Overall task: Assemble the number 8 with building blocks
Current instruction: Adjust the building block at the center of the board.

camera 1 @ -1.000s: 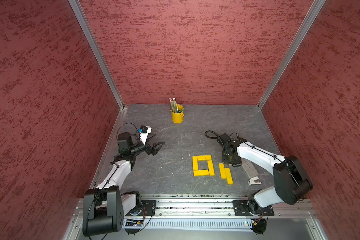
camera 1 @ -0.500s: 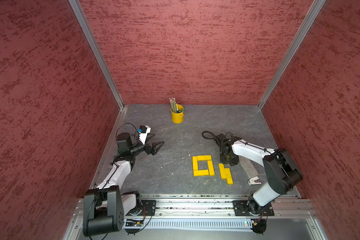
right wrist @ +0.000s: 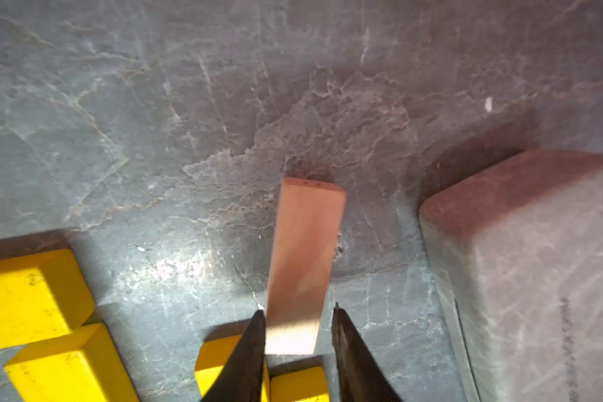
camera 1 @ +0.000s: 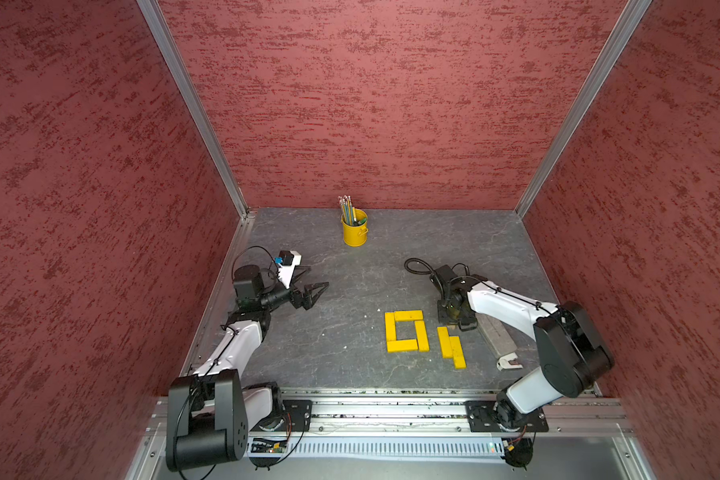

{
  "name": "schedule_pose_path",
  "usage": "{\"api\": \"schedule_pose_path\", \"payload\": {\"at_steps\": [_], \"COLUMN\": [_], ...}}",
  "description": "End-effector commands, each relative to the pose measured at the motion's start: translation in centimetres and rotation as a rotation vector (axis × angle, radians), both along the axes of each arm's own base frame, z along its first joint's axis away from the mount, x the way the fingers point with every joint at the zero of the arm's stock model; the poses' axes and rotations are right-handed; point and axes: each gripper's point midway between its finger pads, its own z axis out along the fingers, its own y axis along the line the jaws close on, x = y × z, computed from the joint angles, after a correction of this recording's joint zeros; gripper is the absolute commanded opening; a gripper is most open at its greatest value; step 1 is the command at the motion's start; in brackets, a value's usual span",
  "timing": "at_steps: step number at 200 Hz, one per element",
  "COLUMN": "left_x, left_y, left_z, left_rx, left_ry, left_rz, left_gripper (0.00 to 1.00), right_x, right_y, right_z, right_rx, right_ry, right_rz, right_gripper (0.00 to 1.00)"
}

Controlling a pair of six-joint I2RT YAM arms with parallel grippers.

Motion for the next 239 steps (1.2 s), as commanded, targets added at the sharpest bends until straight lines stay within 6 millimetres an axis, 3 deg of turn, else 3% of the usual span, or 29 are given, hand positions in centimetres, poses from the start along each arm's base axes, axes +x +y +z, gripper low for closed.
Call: {"api": "schedule_pose_path", "payload": {"at_steps": [1, 19, 30, 38, 46, 49, 52, 55, 79, 98, 115, 138, 158, 173, 187, 197, 215, 239], "left_x": [-0.3, -0.2, -0.2, -0.1, 0.0, 0.1, 0.1, 0.1, 0.6, 0.9, 0.7, 0.4, 0.1, 0.2, 0.3, 0.5, 0.6, 0.7], "left_y": [0.0, 0.0, 0.0, 0.1, 0.1, 0.1, 0.1, 0.1, 0.2, 0.2, 0.2, 0.4, 0.5, 0.5, 0.5, 0.5, 0.4, 0.3], "left_z": [0.1, 0.1, 0.0, 0.0, 0.1, 0.1, 0.2, 0.2, 0.0, -0.2, -0.2, -0.1, -0.1, -0.1, -0.1, -0.2, -0.3, -0.5], "left_rx": [-0.005, -0.004, -0.006, -0.006, -0.007, -0.006, -0.006, -0.005, 0.000, -0.008, -0.007, 0.014, 0.028, 0.030, 0.025, 0.022, 0.015, 0.007], "left_ry": [-0.007, -0.007, -0.004, -0.002, -0.003, -0.004, -0.005, -0.004, -0.003, 0.012, 0.017, 0.007, 0.005, 0.004, 0.007, 0.013, 0.020, 0.030], "left_rz": [-0.008, -0.008, -0.008, -0.008, -0.008, -0.008, -0.008, -0.008, -0.004, -0.016, -0.018, 0.005, 0.017, 0.019, 0.013, 0.009, 0.002, -0.004], "left_gripper": [1.00, 1.00, 1.00, 1.00, 1.00, 1.00, 1.00, 1.00, 1.00, 1.00, 1.00, 1.00, 1.00, 1.00, 1.00, 1.00, 1.00, 1.00], "right_x": [1.0, 1.5, 2.3, 2.9, 3.7, 4.0, 4.2, 4.5, 6.6, 7.8, 8.4, 8.3, 6.4, 3.5, -0.3, -2.1, -3.8, -4.7], "right_y": [0.6, 0.6, 0.7, 1.0, 1.3, 1.4, 1.5, 1.6, 2.0, 2.5, 7.0, 8.5, 6.5, 3.9, 3.3, 3.7, 5.1, 4.9], "right_z": [0.6, 1.7, 3.7, 5.9, 9.0, 10.3, 11.5, 12.9, 22.5, 24.8, 23.9, 21.2, 18.3, 14.1, 10.7, 10.1, 11.1, 10.9], "right_rx": [0.013, 0.011, 0.030, 0.055, 0.087, 0.097, 0.105, 0.116, 0.170, 0.249, 0.393, 0.435, 0.400, 0.327, 0.346, 0.398, 0.517, 0.464], "right_ry": [-0.025, -0.060, -0.123, -0.186, -0.267, -0.297, -0.323, -0.355, -0.620, -0.721, -0.700, -0.638, -0.567, -0.411, -0.263, -0.245, -0.264, -0.240], "right_rz": [0.007, 0.001, 0.000, 0.005, 0.020, 0.029, 0.040, 0.050, 0.102, 0.047, 0.277, 0.333, 0.235, 0.111, 0.067, 0.052, 0.076, 0.087], "right_gripper": [0.34, 0.34, 0.35, 0.42, 0.59, 0.70, 0.93, 0.98, 0.99, 0.99, 0.99, 0.99, 0.98, 0.84, 0.73, 0.73, 0.83, 0.80]}}
